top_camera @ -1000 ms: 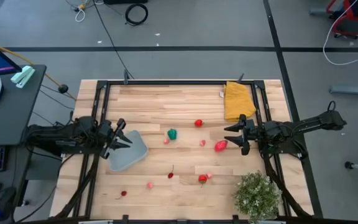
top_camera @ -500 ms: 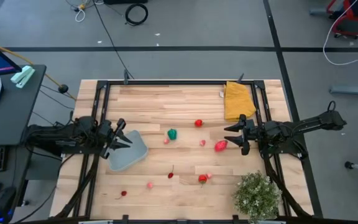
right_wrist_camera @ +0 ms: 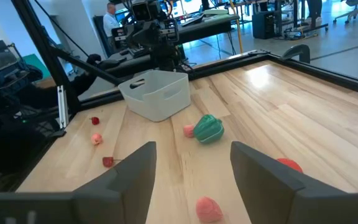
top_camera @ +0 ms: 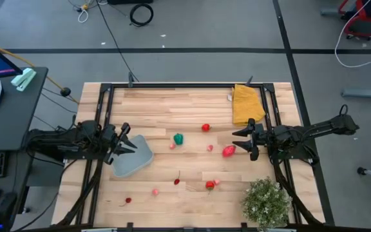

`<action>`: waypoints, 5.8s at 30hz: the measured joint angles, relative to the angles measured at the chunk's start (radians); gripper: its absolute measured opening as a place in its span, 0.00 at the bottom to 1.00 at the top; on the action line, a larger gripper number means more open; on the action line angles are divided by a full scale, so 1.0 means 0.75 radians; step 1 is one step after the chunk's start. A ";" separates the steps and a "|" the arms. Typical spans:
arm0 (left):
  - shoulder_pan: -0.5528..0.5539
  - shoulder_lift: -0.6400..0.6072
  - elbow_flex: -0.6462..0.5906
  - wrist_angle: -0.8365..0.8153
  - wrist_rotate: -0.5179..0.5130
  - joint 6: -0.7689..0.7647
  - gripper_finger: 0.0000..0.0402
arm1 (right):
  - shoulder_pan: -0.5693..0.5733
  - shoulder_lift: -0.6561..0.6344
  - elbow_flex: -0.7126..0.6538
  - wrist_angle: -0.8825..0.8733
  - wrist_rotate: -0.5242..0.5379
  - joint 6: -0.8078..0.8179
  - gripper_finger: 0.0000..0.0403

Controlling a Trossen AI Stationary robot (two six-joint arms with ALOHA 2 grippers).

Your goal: Pick and placing Produce into tupperware

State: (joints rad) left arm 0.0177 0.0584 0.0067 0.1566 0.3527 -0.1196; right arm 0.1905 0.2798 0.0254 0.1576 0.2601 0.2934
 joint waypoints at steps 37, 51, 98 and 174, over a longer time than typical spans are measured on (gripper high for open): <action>0.000 0.000 0.000 -0.001 0.001 0.000 0.22 | 0.000 0.000 0.000 0.000 0.000 0.000 0.54; 0.000 0.000 0.000 -0.001 0.000 0.000 0.23 | 0.000 0.000 0.000 0.000 0.000 0.000 0.54; 0.000 0.000 0.000 0.000 0.000 0.000 0.22 | 0.000 0.102 0.070 0.471 -0.046 0.087 0.54; 0.005 0.027 -0.001 0.111 -0.001 0.466 0.22 | -0.150 1.582 1.423 -1.069 0.062 0.243 0.56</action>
State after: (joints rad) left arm 0.0212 0.0784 0.0063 0.2401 0.3519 0.2299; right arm 0.0779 1.4662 1.0927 -0.6438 0.3065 0.4757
